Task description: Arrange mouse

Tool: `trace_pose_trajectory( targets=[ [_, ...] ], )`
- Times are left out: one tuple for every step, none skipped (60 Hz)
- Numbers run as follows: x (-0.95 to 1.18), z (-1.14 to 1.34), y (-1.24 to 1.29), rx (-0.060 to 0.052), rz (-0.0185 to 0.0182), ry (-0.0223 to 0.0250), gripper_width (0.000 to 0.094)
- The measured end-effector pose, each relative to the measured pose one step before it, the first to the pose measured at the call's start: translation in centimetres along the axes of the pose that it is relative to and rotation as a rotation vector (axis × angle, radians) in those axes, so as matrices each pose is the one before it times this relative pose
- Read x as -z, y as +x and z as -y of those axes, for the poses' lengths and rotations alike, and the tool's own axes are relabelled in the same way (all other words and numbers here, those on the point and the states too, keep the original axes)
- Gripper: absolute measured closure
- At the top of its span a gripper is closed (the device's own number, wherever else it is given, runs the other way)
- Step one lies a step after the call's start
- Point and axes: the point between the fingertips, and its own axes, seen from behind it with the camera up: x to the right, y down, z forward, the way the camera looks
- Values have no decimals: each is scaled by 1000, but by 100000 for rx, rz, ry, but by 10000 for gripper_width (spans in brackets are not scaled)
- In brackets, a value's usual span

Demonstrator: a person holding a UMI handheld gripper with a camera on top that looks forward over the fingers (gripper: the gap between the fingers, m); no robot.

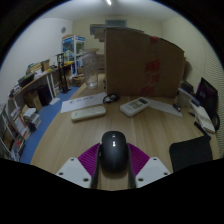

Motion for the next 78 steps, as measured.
trace_pose_trajectory(
  targets=[
    [39,-28,-15,-156,-602,-608,517],
    [18,9,2,-406,-670,-456,523],
    [46,-45,-44,-409,-405,-627,534],
    [64,-3,-39,-554,-463,-447,533],
    [98,24,18,-354,-654,-411,568],
    [205,-122,-12,-313,-578,-943,570],
    [301,-114,-31,14,-681,-1226,585],
    [433,-84,-50,88,-762,-1181,586],
    [575,53,-126,166,-525,-755,585],
    [684,344,-182,129,-150,572,585],
    [723,588,-207,471,47,1761,585],
    [842,688,-202,578,179,1824,585],
    [881,745,-218,664,206,1818,585],
    [942,767,-141,593,139,1444,586],
    [993,822,-54,469,-209,1502,585],
    [698,1053,165,172,-338,1275,586],
    [1274,681,95,-41,-668,1590,587],
    [997,881,292,-78,-549,1831,583],
    [979,919,391,-39,-470,1880,585],
    [936,953,468,-86,-441,1935,586],
    [628,1051,646,-124,-488,2013,584],
    [827,962,663,-70,-717,1885,586],
    [775,908,819,-45,-802,1857,587],
    [750,899,887,23,-845,1851,585],
    [350,813,932,-20,-905,1870,586],
    [948,1071,1362,-8,-862,1375,585],
    [505,646,1141,-43,-1050,1257,586],
    [148,282,1003,-123,-1244,1161,587],
    [373,439,1312,-138,-1201,868,588],
    [278,306,1291,22,-1126,847,587],
    [237,268,1282,222,-849,848,588],
    [133,189,1296,375,-643,753,588],
    [45,87,1281,522,-646,550,586],
    [-394,-228,1174,500,-735,319,587],
    [113,52,1524,421,-910,-243,588],
    [-251,-707,1191,74,-1263,-350,587],
    [-150,-526,1311,-195,-1232,-852,588],
    [-275,-709,1281,-463,-1112,-1281,589],
    [-355,-837,1160,-791,-916,-1732,587],
    [-391,-949,959,-1048,-459,-1997,588],
    [-381,-891,850,-956,91,-1825,590],
    [-610,-842,755,-768,604,-1466,587],
    [-273,-691,745,-507,817,-704,587],
    [-389,-703,518,-229,802,-501,588],
    [-473,-730,475,-137,678,-545,585],
    [-480,-799,469,-255,501,-835,589],
    [-547,-889,456,-502,366,-1221,590],
    [-554,-1022,340,-578,408,-1717,589],
    [-716,-1074,156,-253,611,-2062,589],
    [-495,-974,120,89,991,-2004,589],
    [-351,-930,165,462,1218,-1683,587],
    [-818,-890,-88,720,1024,-1781,588],
    [-573,-899,127,698,1092,-978,588],
    [-468,-794,79,613,824,-1176,588],
    [-440,-730,-15,419,803,-1068,586],
    [-362,-677,-76,181,931,-1053,585],
    [-405,-628,-151,-10,1059,-901,584],
    [-369,-578,-151,-147,1160,-898,582],
    [-314,-534,-190,-150,1130,-863,584],
    [-294,-511,-143,-98,956,-785,582],
    [25,-297,-347,-169,474,-1199,581],
    [-543,-590,100,-81,583,-473,583],
    [-261,-525,22,-54,327,-951,568],
    [-225,-485,57,-24,100,-899,569],
    [-235,-561,74,23,91,-1259,562],
    [-133,-597,27,47,238,-1557,517],
    [-331,-265,-45,-258,371,827,526],
    [-91,313,11,-638,185,1982,514],
    [110,82,44,-487,183,-155,487],
    [395,-10,-108,-666,-15,-1178,474],
    [-176,-278,82,-397,228,-1357,455],
    [-113,-39,-2,-396,179,-100,453],
    [12,-28,39,-338,-42,-1047,406],
    [64,-150,71,-140,-120,-1323,393],
    [62,-109,19,-6,-34,-1017,392],
    [102,-137,58,77,-416,-1229,292],
    [155,-147,100,-5,-754,-1343,236],
    [132,-148,160,8,-918,-1056,181]
  ],
)
